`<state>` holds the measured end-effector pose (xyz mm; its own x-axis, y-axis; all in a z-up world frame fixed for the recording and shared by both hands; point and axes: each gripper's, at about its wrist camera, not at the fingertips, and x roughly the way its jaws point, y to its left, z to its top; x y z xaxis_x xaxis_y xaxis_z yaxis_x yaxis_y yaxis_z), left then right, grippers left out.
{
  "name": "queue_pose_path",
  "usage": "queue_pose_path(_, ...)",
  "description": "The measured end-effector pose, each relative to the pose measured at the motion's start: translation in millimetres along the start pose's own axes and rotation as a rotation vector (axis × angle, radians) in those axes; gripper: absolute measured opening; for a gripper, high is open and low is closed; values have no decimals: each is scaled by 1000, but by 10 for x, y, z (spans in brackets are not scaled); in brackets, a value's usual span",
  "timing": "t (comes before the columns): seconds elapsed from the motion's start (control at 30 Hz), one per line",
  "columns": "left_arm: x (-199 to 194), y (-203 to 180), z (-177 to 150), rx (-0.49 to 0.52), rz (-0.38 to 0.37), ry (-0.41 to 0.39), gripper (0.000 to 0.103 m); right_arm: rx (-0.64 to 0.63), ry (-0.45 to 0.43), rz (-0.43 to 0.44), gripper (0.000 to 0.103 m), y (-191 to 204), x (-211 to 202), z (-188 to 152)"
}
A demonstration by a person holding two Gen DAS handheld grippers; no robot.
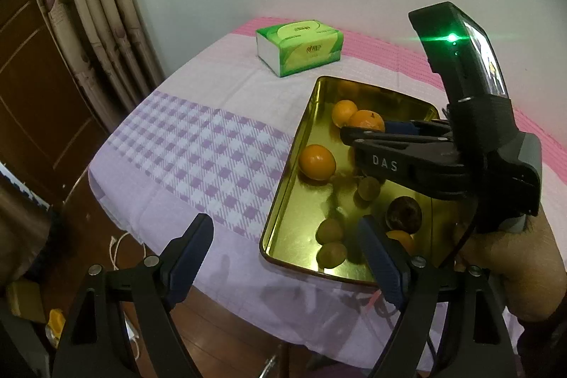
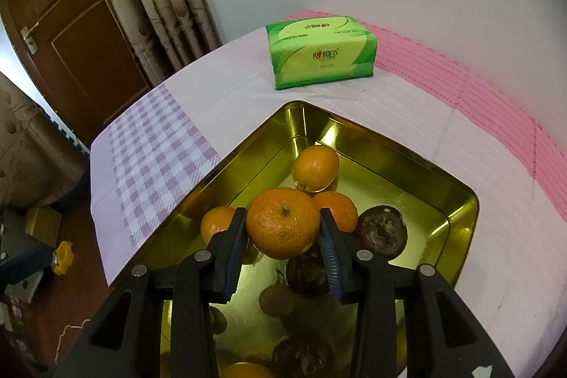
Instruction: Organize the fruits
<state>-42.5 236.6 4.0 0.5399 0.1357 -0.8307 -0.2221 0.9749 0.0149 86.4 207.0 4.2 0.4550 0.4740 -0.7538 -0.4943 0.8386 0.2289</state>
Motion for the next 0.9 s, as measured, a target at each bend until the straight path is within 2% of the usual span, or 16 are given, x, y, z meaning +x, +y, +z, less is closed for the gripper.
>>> queue_pose_path(0.7,13,-46,-3,26,-1,6,84,1,-43,2,38,46,-60,44)
queue_pose_path(0.87,-17,-55,-2,30,4,-11,84,-13,-114,-2,45,119,-346,-65)
queue_pose_path(0.9,-26,-58,-3,31,5,-16,84,-17,-128,-9,50,129,-407,-95)
